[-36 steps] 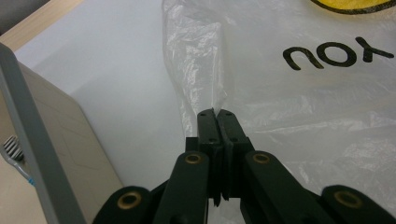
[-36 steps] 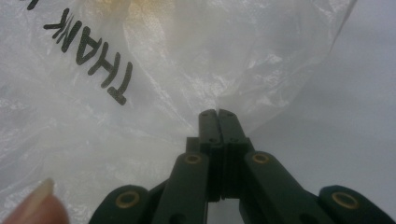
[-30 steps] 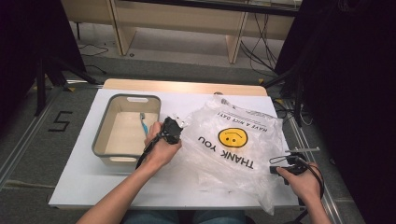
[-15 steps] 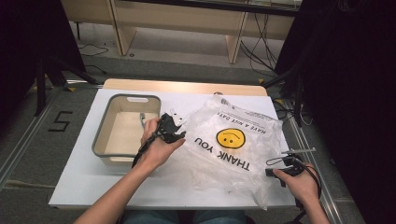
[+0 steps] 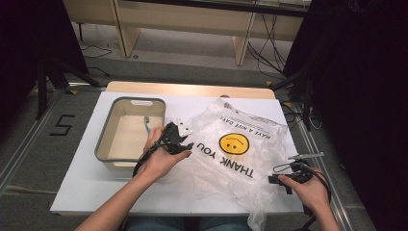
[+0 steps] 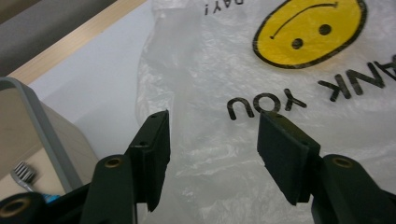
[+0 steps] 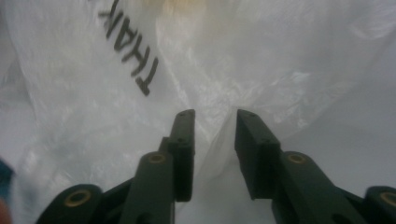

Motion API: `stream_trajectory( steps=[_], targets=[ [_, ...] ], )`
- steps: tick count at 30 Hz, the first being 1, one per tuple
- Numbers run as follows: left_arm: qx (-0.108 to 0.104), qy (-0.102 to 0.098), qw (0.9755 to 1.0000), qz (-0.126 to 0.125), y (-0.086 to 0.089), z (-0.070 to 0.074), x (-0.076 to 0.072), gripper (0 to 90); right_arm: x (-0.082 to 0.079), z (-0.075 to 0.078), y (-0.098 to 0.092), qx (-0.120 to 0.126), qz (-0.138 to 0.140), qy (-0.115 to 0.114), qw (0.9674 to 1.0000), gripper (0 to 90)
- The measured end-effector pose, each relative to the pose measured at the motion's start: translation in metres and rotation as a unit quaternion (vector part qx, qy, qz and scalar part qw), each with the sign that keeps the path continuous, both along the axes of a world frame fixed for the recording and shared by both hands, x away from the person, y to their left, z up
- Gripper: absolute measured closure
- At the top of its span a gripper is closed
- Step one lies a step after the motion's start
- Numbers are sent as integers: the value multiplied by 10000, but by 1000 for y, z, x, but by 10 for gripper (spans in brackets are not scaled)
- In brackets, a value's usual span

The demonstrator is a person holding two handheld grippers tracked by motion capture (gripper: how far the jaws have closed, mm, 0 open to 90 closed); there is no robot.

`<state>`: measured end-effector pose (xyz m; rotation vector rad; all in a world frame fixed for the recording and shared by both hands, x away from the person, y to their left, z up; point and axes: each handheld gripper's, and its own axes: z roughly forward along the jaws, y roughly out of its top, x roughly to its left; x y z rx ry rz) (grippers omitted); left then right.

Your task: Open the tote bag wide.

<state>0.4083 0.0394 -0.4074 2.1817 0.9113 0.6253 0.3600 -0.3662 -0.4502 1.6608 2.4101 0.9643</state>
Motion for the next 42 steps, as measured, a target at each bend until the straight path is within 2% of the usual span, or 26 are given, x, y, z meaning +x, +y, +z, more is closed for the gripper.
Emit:
stream_trajectory(
  steps=[3,5,8,11,13,15,18,21,23,26,28,29,31,34,36,42],
  targets=[
    [22,36,10000,-67,-1,-1,-2,436,-1,8,-7,61,-348,-503,9981,619],
    [30,48,9999,-97,-2,-2,-3,436,-2,13,-11,-1,-562,-777,9954,581],
    [66,93,9998,-169,-3,-4,-6,435,-2,15,-14,-135,-701,-1142,9909,538],
    [67,162,9995,-246,-4,-6,-9,434,0,13,-15,-218,-803,-1148,9899,519],
    [130,238,9991,-321,-4,-8,-13,433,2,11,-16,-223,-813,-1146,9898,518],
    [245,324,9982,-440,-4,-14,-17,432,7,5,-17,-153,-883,-1047,9905,517],
    [228,383,9980,-449,-2,-18,-20,428,10,6,-14,-188,-911,-1128,9893,521],
    [167,387,9979,-499,1,-18,-22,418,10,12,-7,-280,-804,-1391,9866,521],
    [30,392,9977,-554,6,-19,-26,412,10,17,-2,-338,-693,-1639,9835,530],
    [-66,376,9975,-603,12,-19,-30,403,9,25,8,-281,-465,-2014,9780,544],
    [-131,389,9973,-602,17,-19,-31,393,10,28,15,-284,-255,-2138,9761,544],
    [-131,389,9973,-602,17,-19,-31,387,10,28,15,-284,-255,-2138,9761,544],
    [-206,374,9974,-585,21,-19,-33,378,10,27,27,-280,1,-2178,9756,540],
    [-274,309,9974,-585,27,-19,-38,362,11,25,38,-256,231,-2194,9750,532],
    [-303,280,9974,-590,29,-19,-42,359,11,24,45,-231,365,-2246,9735,530],
    [-275,288,9968,-697,27,-21,-51,362,11,22,63,-165,649,-2242,9722,529]
  ],
)
